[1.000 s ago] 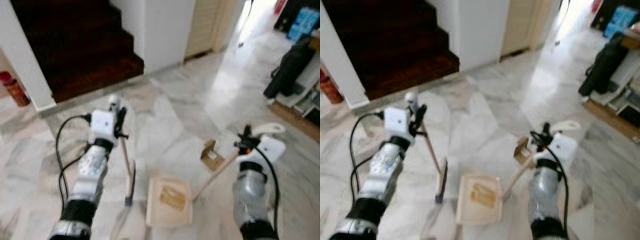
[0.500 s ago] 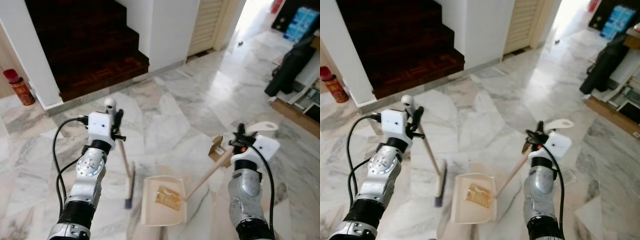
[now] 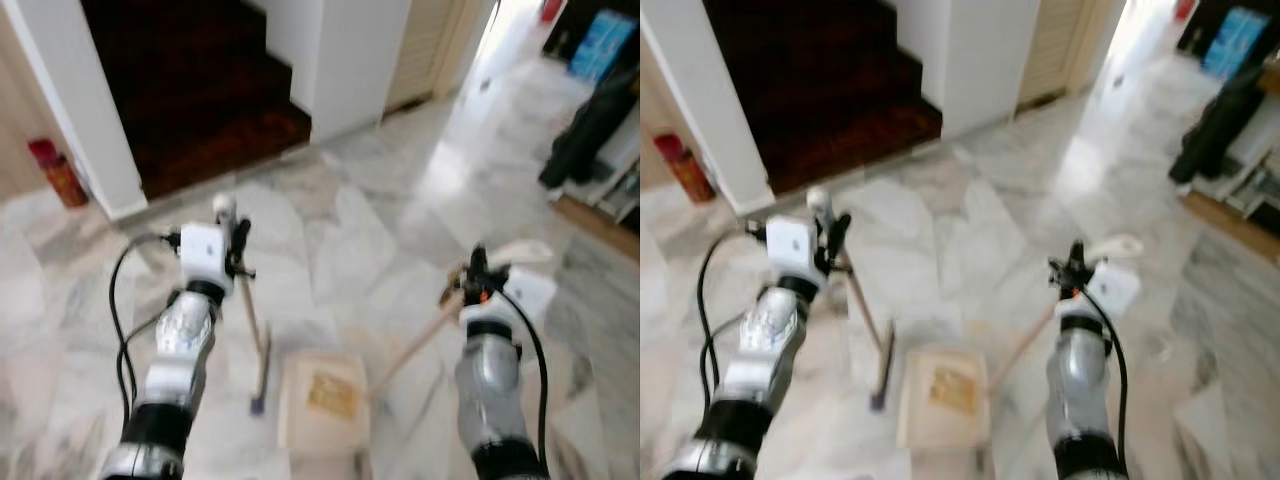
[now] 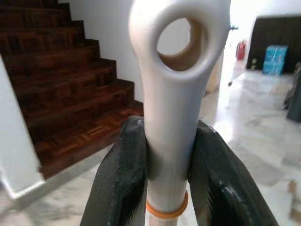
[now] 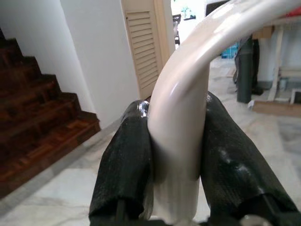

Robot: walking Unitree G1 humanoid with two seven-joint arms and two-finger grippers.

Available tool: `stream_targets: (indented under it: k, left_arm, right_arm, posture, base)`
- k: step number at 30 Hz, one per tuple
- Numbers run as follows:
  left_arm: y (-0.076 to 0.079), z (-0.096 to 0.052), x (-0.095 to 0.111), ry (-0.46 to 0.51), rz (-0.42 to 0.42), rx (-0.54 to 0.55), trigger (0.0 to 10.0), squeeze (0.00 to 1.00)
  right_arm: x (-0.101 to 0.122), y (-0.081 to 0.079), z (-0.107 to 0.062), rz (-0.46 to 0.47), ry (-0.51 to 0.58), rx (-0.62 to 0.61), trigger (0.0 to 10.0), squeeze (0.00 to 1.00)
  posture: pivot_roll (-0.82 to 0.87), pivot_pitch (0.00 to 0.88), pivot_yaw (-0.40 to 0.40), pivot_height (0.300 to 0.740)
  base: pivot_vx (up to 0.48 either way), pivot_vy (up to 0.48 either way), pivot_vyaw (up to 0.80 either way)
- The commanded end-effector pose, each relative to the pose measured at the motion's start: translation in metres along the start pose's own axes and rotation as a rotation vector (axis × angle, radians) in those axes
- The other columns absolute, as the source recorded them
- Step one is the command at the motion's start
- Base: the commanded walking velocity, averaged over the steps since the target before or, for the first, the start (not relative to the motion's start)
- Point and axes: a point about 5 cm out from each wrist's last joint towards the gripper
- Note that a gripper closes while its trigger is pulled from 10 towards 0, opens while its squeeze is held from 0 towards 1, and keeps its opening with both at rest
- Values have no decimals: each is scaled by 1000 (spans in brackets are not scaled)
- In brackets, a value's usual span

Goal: Sweep floor

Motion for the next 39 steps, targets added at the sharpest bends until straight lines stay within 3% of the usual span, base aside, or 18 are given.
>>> stream_targets:
  k: [1, 21, 39]
  left_arm:
    - [8, 7, 14, 64, 1, -21, 10000, 0]
    - [5, 6, 14, 60, 5, -19, 10000, 0]
    - [4, 5, 15, 54, 8, -17, 10000, 0]
  right_arm:
    - [9, 7, 4, 5, 40, -23, 10000, 0]
    - [8, 5, 3, -17, 36, -16, 10000, 0]
    - [7, 3, 2, -35, 36, -5, 10000, 0]
  posture:
    - [178, 51, -76, 740]
    - [190, 69, -70, 740]
    - [190, 86, -71, 740]
  base:
    - [0, 322, 0]
    - [0, 321, 0]
    - [0, 320, 260]
Point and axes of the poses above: a point about 5 cm out from each wrist's last joint towards the gripper, its own z axis pointing out of the wrist towards the gripper, its own x axis along the axis of the wrist's last joint, y = z × x, and after that the axes turned 1 degree about -z, right-handed
